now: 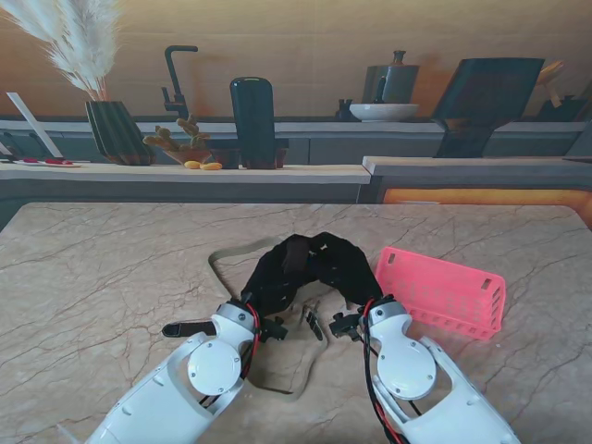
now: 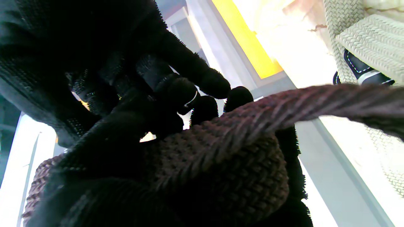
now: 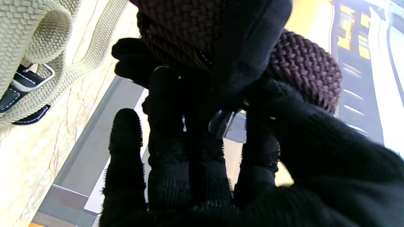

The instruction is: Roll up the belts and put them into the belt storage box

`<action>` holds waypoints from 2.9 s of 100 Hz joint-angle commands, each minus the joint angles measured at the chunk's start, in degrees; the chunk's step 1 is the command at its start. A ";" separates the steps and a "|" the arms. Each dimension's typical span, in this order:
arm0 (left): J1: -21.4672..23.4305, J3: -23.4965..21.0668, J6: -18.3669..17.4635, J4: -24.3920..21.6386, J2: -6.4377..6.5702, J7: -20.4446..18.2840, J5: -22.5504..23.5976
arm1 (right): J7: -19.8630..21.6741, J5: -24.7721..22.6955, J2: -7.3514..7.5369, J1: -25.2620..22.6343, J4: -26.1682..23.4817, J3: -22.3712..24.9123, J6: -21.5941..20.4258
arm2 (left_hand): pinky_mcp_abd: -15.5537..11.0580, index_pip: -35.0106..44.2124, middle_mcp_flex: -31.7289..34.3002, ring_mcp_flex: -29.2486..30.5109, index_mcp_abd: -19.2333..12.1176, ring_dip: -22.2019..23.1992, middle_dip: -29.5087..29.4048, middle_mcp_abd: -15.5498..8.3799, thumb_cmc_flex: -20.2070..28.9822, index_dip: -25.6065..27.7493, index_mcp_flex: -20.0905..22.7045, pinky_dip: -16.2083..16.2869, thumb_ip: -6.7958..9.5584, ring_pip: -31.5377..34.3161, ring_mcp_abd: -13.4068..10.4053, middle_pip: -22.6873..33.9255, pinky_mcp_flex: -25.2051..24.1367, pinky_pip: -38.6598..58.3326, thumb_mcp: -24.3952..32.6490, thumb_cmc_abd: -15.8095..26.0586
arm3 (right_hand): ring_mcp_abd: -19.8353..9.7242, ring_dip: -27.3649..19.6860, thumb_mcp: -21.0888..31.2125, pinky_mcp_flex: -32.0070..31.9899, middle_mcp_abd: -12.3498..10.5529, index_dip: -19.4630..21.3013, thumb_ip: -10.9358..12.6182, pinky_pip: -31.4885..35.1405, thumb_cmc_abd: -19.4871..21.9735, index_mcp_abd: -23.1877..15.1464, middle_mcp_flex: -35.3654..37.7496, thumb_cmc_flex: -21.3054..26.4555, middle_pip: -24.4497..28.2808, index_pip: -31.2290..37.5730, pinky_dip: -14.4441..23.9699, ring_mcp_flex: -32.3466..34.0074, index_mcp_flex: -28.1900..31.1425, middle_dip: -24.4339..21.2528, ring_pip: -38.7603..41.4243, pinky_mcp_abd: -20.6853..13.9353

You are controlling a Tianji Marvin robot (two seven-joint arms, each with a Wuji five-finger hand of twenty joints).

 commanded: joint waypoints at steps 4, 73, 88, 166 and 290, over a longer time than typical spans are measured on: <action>0.04 -0.02 0.74 0.30 -0.28 -0.34 -0.08 | 0.12 0.39 -0.34 -0.59 -1.45 -0.44 -0.94 | -0.04 -3.16 -1.37 -0.51 -0.13 1.40 0.36 -0.92 -2.01 1.20 -1.44 1.65 -0.39 1.46 -0.54 1.04 -0.38 1.30 7.87 2.53 | -4.85 -0.23 0.07 -0.87 -4.56 5.44 -2.43 -0.07 2.68 -8.95 1.82 1.95 1.63 7.90 0.07 -2.13 5.08 0.97 -1.03 -0.84; -0.14 -0.54 3.56 -1.53 2.16 -10.00 -3.33 | -1.18 -14.84 1.36 -0.31 -0.92 1.18 -1.26 | -0.11 6.79 6.95 15.55 1.92 8.95 14.03 -2.88 21.77 7.43 -4.47 6.71 0.65 31.83 -10.13 25.00 12.34 23.50 -24.81 18.02 | -4.60 0.90 3.76 -1.54 -2.69 4.49 0.56 -0.38 -0.93 4.85 -10.27 -4.52 7.45 -1.08 0.48 -6.69 -10.06 4.06 1.59 -1.66; 0.08 -1.13 3.33 -1.68 2.10 -9.86 -3.98 | 3.31 -21.42 3.46 -1.88 -2.92 4.05 -2.05 | -0.49 7.47 8.48 17.05 2.25 9.49 16.43 -4.16 20.40 7.43 -4.62 7.10 1.84 32.47 -10.76 27.24 13.59 23.71 -21.57 15.10 | -3.78 0.61 3.56 -2.86 -1.68 12.22 5.54 -1.98 -2.33 10.41 -17.43 -9.72 7.16 -10.28 0.62 -9.99 -14.32 3.62 -0.29 -1.86; -1.40 0.25 0.58 1.02 1.44 -6.22 0.51 | 2.26 -32.43 4.89 -1.85 -2.40 6.05 -5.91 | 3.88 10.76 11.64 18.93 3.46 6.92 16.37 -2.45 0.14 12.10 -3.02 4.17 -0.95 34.40 -5.63 29.44 13.18 25.83 17.01 2.04 | -0.78 -0.01 -16.19 -1.71 3.40 11.96 7.20 -7.49 3.92 8.25 -29.04 -18.33 -1.26 -22.99 4.48 -11.81 -35.41 0.73 -6.42 -1.45; -2.34 0.89 -1.22 2.39 1.83 -5.05 5.27 | 6.01 -18.17 3.26 4.66 2.05 -0.38 -2.31 | 3.64 -10.11 -0.74 5.27 4.13 4.61 6.68 -0.53 -17.58 2.15 -2.91 0.31 1.28 11.42 0.61 10.25 2.43 8.44 7.88 1.07 | -3.25 1.36 1.39 6.50 -3.59 -1.51 -2.81 3.27 0.09 -0.68 4.32 1.30 -0.67 7.04 2.26 8.59 7.55 -0.50 1.10 -1.52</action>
